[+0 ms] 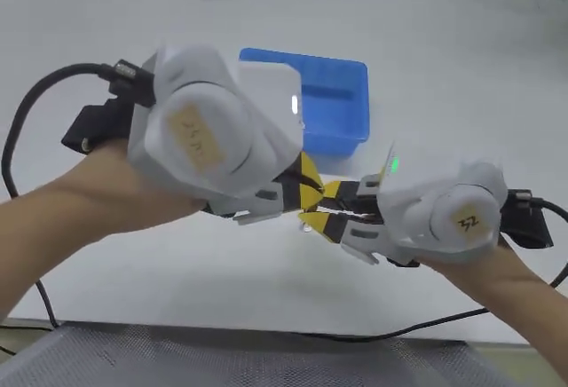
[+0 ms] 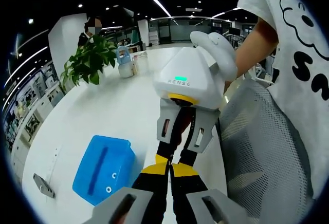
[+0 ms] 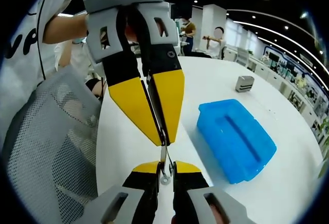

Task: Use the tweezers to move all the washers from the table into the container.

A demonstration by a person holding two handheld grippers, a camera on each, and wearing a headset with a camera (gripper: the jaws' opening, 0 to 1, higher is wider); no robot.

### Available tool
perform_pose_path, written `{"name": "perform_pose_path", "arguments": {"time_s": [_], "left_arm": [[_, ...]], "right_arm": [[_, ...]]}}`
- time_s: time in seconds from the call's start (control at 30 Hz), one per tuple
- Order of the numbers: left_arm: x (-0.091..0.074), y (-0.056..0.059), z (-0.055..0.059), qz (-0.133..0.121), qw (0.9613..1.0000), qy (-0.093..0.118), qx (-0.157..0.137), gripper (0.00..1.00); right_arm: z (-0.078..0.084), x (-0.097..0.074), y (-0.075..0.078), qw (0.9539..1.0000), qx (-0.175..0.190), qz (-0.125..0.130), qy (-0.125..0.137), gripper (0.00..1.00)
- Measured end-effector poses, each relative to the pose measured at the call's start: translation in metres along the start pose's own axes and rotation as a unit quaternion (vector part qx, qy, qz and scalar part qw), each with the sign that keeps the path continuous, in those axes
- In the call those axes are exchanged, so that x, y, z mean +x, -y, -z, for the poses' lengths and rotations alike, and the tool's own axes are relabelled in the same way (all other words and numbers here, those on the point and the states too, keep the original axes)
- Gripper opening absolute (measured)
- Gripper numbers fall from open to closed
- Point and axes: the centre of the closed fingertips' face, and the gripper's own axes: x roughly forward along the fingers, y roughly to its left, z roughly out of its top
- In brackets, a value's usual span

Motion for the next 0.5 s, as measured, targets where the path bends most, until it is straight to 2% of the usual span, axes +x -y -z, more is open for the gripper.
{"name": "perform_pose_path", "arguments": {"time_s": [0.5], "left_arm": [[-0.0004, 0.0000, -0.0009, -0.005, 1.0000, 0.001, -0.007, 0.00]], "right_arm": [[0.0012, -0.0014, -0.0002, 1.0000, -0.001, 0.001, -0.005, 0.06]]}}
